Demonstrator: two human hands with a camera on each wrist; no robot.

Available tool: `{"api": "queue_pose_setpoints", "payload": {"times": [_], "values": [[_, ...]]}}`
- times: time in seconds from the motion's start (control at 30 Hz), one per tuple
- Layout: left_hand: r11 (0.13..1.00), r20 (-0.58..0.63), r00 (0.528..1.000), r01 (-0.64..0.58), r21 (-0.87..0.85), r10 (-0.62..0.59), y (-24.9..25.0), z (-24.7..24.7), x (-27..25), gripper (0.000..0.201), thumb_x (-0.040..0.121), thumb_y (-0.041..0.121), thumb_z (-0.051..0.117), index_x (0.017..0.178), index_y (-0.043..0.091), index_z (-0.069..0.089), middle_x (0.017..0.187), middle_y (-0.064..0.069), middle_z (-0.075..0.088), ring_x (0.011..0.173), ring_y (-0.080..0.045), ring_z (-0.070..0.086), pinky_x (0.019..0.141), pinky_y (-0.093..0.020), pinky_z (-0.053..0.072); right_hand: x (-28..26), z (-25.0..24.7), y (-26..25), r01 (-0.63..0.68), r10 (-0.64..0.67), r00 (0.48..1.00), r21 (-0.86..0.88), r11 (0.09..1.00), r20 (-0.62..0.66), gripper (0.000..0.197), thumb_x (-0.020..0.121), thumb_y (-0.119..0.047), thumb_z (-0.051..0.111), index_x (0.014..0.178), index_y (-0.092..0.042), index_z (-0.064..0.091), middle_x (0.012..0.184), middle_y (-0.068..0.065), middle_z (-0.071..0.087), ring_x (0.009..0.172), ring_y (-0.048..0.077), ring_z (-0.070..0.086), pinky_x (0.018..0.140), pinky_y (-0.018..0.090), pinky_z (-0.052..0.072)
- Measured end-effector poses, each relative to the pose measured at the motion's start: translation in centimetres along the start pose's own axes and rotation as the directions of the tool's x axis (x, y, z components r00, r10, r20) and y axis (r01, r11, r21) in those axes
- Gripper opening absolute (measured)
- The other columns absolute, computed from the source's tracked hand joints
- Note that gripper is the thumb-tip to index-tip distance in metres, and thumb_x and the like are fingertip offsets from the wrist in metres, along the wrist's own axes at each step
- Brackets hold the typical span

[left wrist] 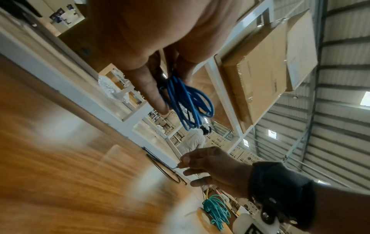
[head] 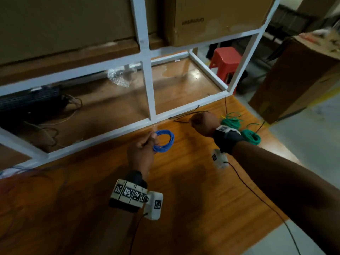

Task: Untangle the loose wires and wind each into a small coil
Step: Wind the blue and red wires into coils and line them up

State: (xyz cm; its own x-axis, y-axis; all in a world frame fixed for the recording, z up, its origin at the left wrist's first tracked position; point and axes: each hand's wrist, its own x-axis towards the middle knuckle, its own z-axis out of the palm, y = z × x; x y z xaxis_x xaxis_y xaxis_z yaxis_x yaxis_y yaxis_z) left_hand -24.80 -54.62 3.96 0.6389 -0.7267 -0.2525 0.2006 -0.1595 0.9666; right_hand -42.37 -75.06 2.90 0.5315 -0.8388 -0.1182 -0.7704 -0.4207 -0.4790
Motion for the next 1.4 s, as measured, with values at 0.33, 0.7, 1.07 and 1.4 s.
{"api": "queue_pose_setpoints", "payload": {"times": [0.33, 0.7, 1.07, 1.4], "values": [[0.998, -0.006, 0.999, 0.038, -0.041, -0.039, -1.8, 0.6, 4.1, 0.017, 0.095, 0.030, 0.068, 0.110, 0.035, 0.072, 0.090, 0.004, 0.077, 0.094, -0.016, 0.073, 0.086, -0.043, 0.061, 5.7, 2.4, 0.8, -0.047, 0.082, 0.990, -0.288, 0.956, 0.112, 0.021, 0.097, -0.022, 0.065, 0.116, -0.020, 0.075, 0.115, 0.010, 0.075, 0.102, 0.031, 0.069, 0.083, 0.034, 0.053], [0.997, -0.052, 0.996, 0.074, -0.022, -0.075, -2.7, -0.9, 3.4, 0.012, 0.095, 0.036, 0.067, 0.096, 0.045, 0.074, 0.090, 0.003, 0.077, 0.096, -0.015, 0.072, 0.092, -0.047, 0.058, -1.1, 3.3, -1.7, 0.039, -0.050, 0.997, 0.175, 0.984, 0.056, 0.009, 0.096, -0.019, 0.064, 0.091, -0.020, 0.072, 0.091, 0.004, 0.075, 0.089, 0.023, 0.070, 0.079, 0.043, 0.058], [0.997, -0.065, 0.995, 0.078, -0.006, -0.078, -2.7, -3.1, -2.6, 0.016, 0.094, 0.037, 0.067, 0.110, 0.037, 0.068, 0.090, 0.007, 0.076, 0.091, -0.005, 0.071, 0.092, -0.041, 0.058, -13.1, 4.2, -3.7, -0.040, -0.040, 0.996, 0.833, 0.553, 0.074, 0.008, 0.086, -0.011, 0.082, 0.089, -0.007, 0.076, 0.090, 0.027, 0.076, 0.074, 0.027, 0.062, 0.062, 0.033, 0.049], [0.997, -0.150, 0.989, 0.009, 0.079, 0.003, -3.7, -4.6, -8.7, 0.012, 0.096, 0.034, 0.066, 0.107, 0.036, 0.069, 0.092, 0.009, 0.074, 0.090, -0.004, 0.069, 0.088, -0.034, 0.058, -19.5, 5.6, -4.6, 0.079, -0.068, 0.997, 0.549, 0.832, -0.040, 0.007, 0.088, -0.018, 0.081, 0.089, -0.025, 0.080, 0.079, -0.011, 0.078, 0.078, 0.007, 0.075, 0.072, 0.045, 0.061]]}}
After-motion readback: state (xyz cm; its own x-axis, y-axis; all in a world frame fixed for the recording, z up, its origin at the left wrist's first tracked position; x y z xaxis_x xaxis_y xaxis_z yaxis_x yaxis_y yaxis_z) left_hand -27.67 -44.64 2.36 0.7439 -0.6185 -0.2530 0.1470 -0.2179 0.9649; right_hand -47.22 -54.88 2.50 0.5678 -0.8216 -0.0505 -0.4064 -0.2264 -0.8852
